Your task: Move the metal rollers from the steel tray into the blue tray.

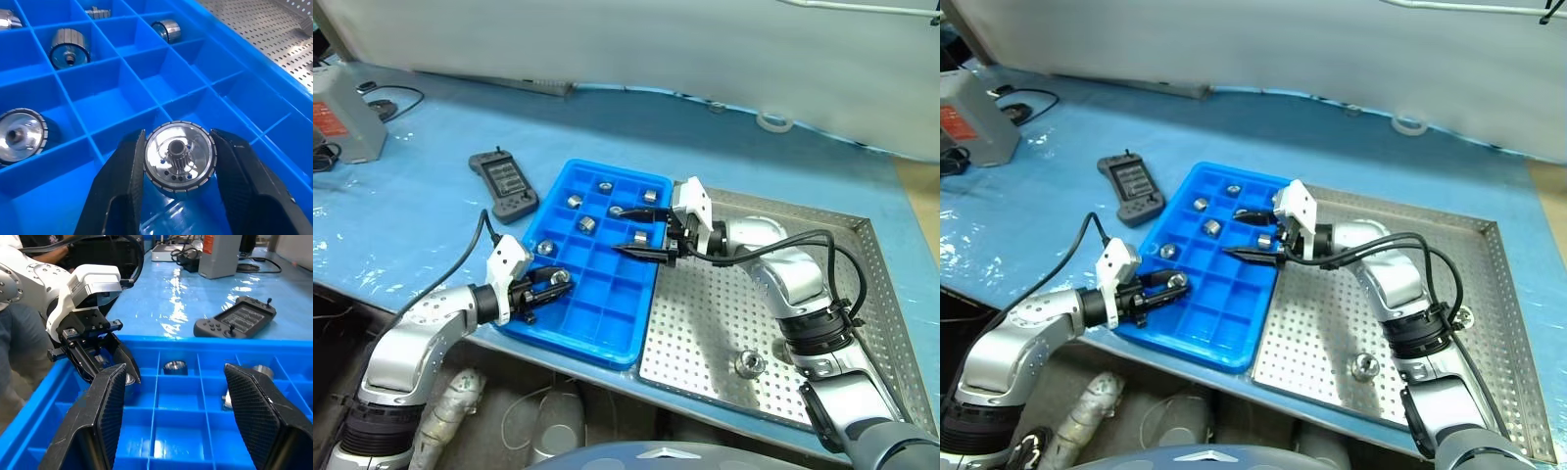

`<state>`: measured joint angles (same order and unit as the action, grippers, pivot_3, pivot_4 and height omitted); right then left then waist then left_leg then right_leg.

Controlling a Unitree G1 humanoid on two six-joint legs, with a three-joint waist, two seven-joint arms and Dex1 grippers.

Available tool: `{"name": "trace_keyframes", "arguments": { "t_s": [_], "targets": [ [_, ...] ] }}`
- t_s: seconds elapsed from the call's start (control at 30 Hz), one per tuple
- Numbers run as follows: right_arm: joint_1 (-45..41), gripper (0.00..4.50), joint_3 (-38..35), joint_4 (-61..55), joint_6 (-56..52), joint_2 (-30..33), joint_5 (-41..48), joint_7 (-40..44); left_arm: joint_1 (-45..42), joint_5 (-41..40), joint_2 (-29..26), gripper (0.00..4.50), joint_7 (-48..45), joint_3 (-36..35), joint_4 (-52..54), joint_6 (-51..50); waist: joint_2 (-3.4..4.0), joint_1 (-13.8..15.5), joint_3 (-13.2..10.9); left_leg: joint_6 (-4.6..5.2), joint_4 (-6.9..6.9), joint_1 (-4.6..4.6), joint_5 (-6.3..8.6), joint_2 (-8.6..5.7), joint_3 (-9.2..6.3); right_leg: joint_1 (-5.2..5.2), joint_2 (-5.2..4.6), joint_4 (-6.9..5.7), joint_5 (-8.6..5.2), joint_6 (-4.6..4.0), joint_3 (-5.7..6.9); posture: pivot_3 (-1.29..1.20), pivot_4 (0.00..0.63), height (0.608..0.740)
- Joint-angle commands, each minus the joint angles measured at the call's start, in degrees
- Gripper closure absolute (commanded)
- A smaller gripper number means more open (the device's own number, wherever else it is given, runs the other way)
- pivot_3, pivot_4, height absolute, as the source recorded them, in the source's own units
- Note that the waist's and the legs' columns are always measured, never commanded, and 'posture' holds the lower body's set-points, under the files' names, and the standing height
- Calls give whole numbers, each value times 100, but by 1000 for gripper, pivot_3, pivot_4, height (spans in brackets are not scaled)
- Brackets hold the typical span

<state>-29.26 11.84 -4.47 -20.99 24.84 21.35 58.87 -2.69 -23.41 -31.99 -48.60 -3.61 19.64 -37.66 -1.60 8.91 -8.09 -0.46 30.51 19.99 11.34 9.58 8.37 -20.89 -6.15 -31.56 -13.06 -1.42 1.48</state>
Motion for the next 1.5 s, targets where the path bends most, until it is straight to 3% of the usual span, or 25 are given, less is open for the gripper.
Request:
{"name": "trace_keyframes", "arguments": {
  "t_s": [0.03, 0.27, 0.4, 0.53, 0.67, 0.77, 0.87, 0.97, 1.07, 1.13, 1.33, 1.5],
  "targets": [
    [82, 1187, -179, 422, 632, 29, -150, 94, -193, -61, -2, 2802, 151, 45, -17, -52, -6, -17, 4, -8, -6, 0, -4, 11, 3, -4, 10, -2, 0, 0, 3, 228, 150, 740],
    [109, 1187, -219, 2120, 2076, -174, -536, 281, -503, 42, -121, 551, 157, 228, -250, 51, -8, -43, 6, -32, -19, -6, -17, 21, 21, -5, 26, -8, 1, -5, 3, 186, 150, 740],
    [53, 1187, -369, 2921, 2697, -200, -655, 354, -873, -14, -232, 551, -170, 274, -653, 301, -8, -64, 6, -26, -13, -13, -14, 20, 23, 1, 26, -14, 11, -24, -1, 158, 150, 740],
    [187, 1187, -534, 2894, 2714, -61, -634, 375, -1417, -220, -211, 551, -517, 248, -860, 501, -11, -87, 8, -25, -6, -14, -17, 20, 24, 3, 26, -14, 16, -32, -2, 95, 150, 740],
    [917, 1187, -574, 1658, 2081, 298, -532, 299, -1945, -463, -119, 551, -1073, 508, -889, 549, -12, -133, 11, -10, -4, -9, -31, 17, 28, 5, 27, -13, 16, -34, -2, 29, 150, 740],
    [1971, 1187, -820, 288, 1545, 786, -455, 90, -2392, -264, 109, 551, -1326, 969, -1246, 763, -1, -170, 14, 16, 4, -3, -17, 16, 31, 10, 28, -8, 16, -35, -4, -24, 150, 740],
    [3274, 1187, -1594, -850, 1366, 1194, -385, -314, -2862, 32, 509, 551, -1441, 1379, -1884, 1157, 7, -198, 18, 31, 9, 6, -7, 10, 30, 13, 24, 13, 15, -34, -10, -64, 150, 740],
    [4205, 1187, -2639, -1613, 1257, 1211, -265, -917, -3235, 236, 911, 551, -1485, 1628, -2479, 1427, 0, -344, 23, 42, 12, 4, 1, 8, 28, 19, 12, 37, 15, -31, -15, -139, 150, 740],
    [4136, 1187, -3846, -1801, 774, 1390, 120, -1471, -3476, 286, 1231, 551, -1543, 1680, -2910, 1573, 2, -581, 24, 48, 16, -3, 22, 7, 34, 21, 1, 50, 23, -19, -21, -190, 150, 740],
    [3979, 1187, -4261, -1941, 322, 1533, 211, -1827, -3592, 349, 1380, 551, -1625, 1728, -3164, 1724, 7, -707, 24, 44, 16, -2, 23, 7, 42, 21, -3, 62, 24, -16, -19, -202, 150, 740],
    [3919, 1187, -3957, -2546, -466, 1490, 195, -2345, -3712, 448, 1586, 551, -1773, 1766, -3477, 1915, 33, -838, 50, 26, 2, -14, 12, 35, 46, 23, 8, 65, 27, -9, -1, -237, 150, 740],
    [3678, 1187, -3457, -2187, -476, 1182, -145, -2796, -3755, 494, 1647, 551, -1827, 1748, -3551, 1948, 42, -818, 56, 66, 9, 5, 13, 20, 50, 4, 0, 63, 35, -18, -4, -240, 150, 740]
  ]
}}
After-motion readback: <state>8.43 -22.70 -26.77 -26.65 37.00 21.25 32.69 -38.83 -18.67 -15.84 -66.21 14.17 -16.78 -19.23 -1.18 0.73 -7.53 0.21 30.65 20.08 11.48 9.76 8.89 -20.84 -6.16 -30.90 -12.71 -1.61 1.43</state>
